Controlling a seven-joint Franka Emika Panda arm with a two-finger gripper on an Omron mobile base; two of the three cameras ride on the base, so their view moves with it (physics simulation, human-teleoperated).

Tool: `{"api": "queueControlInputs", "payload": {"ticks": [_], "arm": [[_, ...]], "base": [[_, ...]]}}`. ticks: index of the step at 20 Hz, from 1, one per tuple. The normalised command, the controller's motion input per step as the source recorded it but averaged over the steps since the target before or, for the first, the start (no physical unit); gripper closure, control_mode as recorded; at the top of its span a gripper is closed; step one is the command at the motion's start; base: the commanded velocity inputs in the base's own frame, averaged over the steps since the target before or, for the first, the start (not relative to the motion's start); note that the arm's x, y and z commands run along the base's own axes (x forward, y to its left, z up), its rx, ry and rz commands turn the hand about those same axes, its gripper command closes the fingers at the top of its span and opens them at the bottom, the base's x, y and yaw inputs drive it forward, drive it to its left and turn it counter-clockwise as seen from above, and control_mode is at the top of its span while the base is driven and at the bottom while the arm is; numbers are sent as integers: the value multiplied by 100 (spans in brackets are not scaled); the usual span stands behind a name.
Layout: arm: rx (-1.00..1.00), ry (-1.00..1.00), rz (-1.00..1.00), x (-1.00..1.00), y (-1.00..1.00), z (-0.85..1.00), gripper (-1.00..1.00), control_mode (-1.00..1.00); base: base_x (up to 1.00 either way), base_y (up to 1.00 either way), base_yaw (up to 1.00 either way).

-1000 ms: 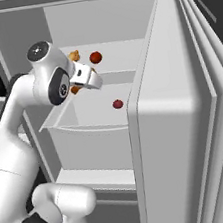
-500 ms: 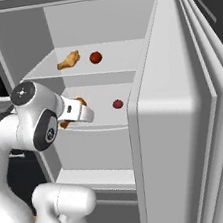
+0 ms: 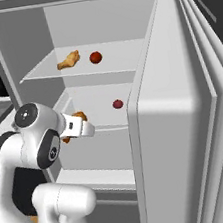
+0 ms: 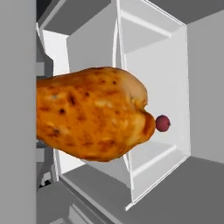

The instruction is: Place one tomato and one chicken drumstick in each tupperware on the nearby counter, to pack two identical lunches.

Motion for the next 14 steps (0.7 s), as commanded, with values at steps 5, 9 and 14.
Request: {"api": "queueControlInputs", "payload": {"ticks": [5,9,14], "arm": [[0,2,0,0,0,-4,100,-100],[0,4,0,-10,0,-2,100,-100],[0,0,3,-43,13,-6,100,100]], "base": [[0,0,0],[0,0,0],[-32,15,4]]}}
